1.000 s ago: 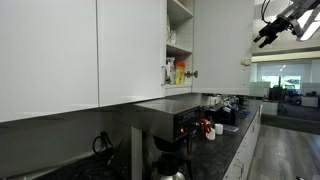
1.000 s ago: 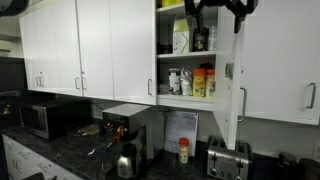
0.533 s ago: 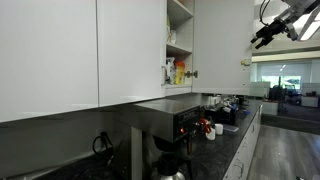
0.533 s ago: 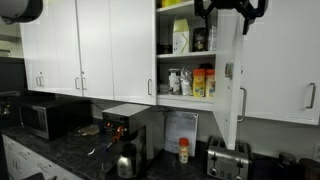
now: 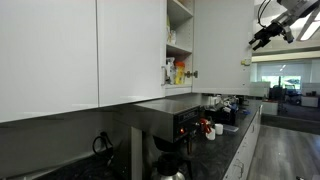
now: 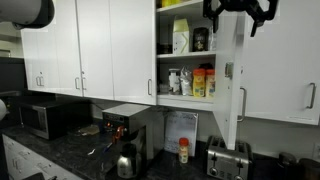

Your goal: Close the right cabinet door

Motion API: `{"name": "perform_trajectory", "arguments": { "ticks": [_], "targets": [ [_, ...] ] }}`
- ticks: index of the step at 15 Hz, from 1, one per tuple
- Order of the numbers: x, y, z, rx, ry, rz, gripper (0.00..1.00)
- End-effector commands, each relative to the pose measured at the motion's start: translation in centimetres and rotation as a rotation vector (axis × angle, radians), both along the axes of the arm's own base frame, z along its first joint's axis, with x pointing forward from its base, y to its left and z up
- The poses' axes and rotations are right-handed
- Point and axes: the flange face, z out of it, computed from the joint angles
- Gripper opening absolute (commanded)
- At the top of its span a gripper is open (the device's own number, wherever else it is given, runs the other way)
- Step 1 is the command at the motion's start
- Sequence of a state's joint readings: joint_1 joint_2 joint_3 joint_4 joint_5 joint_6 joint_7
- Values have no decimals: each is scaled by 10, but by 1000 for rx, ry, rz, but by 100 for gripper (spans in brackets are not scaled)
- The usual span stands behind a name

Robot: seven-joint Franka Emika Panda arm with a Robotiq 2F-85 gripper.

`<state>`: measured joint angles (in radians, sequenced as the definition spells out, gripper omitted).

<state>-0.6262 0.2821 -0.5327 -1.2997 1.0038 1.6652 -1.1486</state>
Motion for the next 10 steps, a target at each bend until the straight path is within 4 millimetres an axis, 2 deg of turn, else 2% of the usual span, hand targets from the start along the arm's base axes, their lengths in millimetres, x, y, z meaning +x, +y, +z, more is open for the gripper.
{"name": "perform_trajectory", "arguments": {
  "ticks": [1,10],
  "targets": [
    [4,-10,-3,24,-12,89,100],
    [8,-8,-14,53,-5,202,100]
  ]
}}
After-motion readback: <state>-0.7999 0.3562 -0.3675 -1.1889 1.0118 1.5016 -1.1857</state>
